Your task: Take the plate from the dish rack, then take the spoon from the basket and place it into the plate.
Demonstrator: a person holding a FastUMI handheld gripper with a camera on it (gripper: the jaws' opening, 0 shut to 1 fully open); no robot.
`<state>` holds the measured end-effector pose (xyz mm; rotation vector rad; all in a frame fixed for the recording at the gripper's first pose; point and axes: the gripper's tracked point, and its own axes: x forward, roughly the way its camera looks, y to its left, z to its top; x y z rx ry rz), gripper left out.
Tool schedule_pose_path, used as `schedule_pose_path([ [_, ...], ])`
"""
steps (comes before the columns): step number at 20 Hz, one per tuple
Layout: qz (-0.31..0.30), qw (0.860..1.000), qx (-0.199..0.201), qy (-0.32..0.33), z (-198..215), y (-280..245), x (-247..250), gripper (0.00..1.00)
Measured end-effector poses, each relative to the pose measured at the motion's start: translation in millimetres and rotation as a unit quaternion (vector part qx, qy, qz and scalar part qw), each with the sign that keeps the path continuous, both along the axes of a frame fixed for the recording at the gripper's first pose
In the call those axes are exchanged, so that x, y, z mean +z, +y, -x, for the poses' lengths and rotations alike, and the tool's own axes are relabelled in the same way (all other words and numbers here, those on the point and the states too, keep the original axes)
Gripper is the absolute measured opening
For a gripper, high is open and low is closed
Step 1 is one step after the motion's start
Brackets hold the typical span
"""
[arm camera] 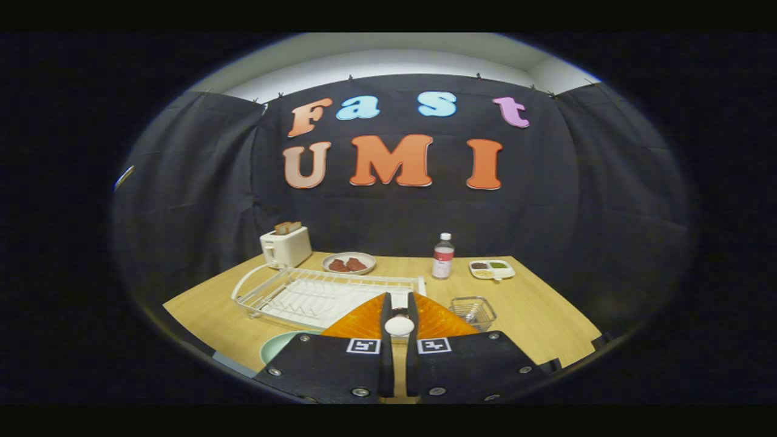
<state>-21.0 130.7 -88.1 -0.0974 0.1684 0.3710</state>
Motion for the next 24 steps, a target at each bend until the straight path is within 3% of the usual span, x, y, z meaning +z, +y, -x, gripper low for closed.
schedule_pose_path([
  [6, -0.008, 0.994, 0.105, 0.029, 40, 81, -31, 0.08],
  [11, 0.010, 0.985, 0.162, 0.064, 53, 117, -74, 0.08],
  [15, 0.023, 0.978, 0.180, 0.099, 54, 126, -111, 0.08],
  [24, 0.048, 0.971, 0.204, 0.118, 50, 132, -143, 0.12],
])
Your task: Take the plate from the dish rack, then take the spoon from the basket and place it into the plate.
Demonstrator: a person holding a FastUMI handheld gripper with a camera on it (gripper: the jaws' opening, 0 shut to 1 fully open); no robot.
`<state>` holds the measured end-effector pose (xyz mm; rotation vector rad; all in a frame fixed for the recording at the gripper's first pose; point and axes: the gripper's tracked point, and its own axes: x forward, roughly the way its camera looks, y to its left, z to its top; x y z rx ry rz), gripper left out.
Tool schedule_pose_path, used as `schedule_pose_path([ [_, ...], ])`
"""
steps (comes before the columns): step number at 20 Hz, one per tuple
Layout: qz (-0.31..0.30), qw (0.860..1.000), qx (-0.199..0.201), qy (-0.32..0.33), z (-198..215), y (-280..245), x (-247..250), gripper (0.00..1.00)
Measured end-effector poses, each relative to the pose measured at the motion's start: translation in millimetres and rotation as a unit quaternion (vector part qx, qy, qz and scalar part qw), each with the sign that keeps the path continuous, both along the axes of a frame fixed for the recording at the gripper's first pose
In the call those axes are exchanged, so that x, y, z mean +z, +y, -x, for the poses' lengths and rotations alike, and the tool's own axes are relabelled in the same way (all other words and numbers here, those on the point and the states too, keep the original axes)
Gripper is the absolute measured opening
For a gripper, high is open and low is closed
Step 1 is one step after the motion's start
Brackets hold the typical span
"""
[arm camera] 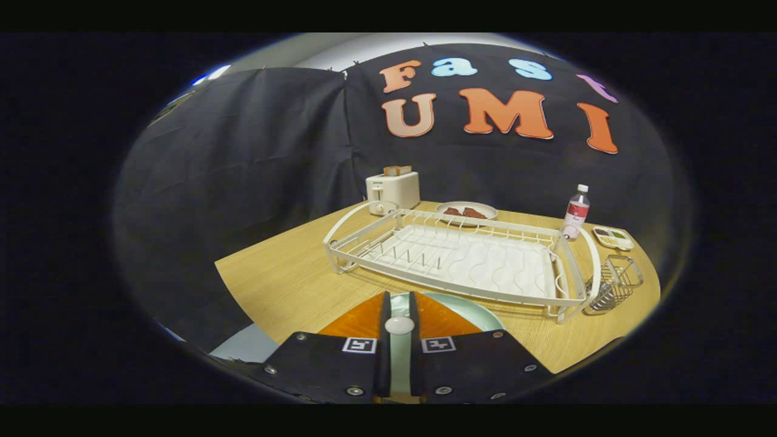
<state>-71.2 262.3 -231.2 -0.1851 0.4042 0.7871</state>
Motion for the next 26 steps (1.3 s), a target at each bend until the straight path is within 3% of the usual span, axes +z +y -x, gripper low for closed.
schedule_pose_path([
  [3, 0.006, 1.000, -0.007, 0.013, -1, -9, -6, 0.18],
  [5, 0.003, 1.000, -0.021, 0.013, -8, -16, -2, 0.37],
  [6, -0.001, 1.000, -0.026, 0.015, -10, -20, 1, 0.59],
  [8, -0.011, 0.999, -0.045, 0.014, -20, -31, 10, 0.86],
  [10, -0.016, 0.998, -0.063, 0.012, -28, -44, 18, 0.97],
  [18, -0.035, 0.984, -0.170, -0.037, -87, -119, 77, 0.98],
  [26, -0.039, 0.960, -0.259, -0.102, -130, -207, 162, 0.97],
])
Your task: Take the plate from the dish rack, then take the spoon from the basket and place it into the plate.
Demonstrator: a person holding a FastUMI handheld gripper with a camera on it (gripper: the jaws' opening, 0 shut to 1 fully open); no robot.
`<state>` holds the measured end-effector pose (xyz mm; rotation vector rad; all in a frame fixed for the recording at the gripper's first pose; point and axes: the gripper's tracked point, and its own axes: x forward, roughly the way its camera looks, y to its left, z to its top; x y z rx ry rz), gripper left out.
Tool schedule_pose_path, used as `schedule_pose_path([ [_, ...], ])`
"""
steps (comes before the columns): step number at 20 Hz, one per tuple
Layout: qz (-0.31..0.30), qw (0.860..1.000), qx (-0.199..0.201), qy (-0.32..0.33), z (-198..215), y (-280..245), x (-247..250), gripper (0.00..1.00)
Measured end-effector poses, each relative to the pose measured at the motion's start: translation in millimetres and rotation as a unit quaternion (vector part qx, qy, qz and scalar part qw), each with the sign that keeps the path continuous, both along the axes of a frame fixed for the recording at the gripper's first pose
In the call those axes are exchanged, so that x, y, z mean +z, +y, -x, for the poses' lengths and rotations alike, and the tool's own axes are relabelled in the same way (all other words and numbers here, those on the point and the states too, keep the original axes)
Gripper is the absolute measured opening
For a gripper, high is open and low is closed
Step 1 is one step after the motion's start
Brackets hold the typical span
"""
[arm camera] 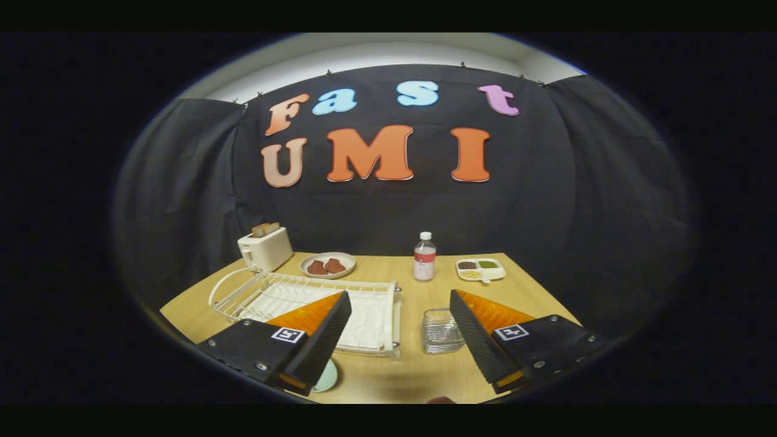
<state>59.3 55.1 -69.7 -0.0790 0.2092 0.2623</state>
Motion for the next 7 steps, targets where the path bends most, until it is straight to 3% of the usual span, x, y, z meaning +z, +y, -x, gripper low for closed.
schedule_pose_path([
  [7, 0.019, 0.998, -0.053, -0.035, -11, -57, 45, 0.97],
])
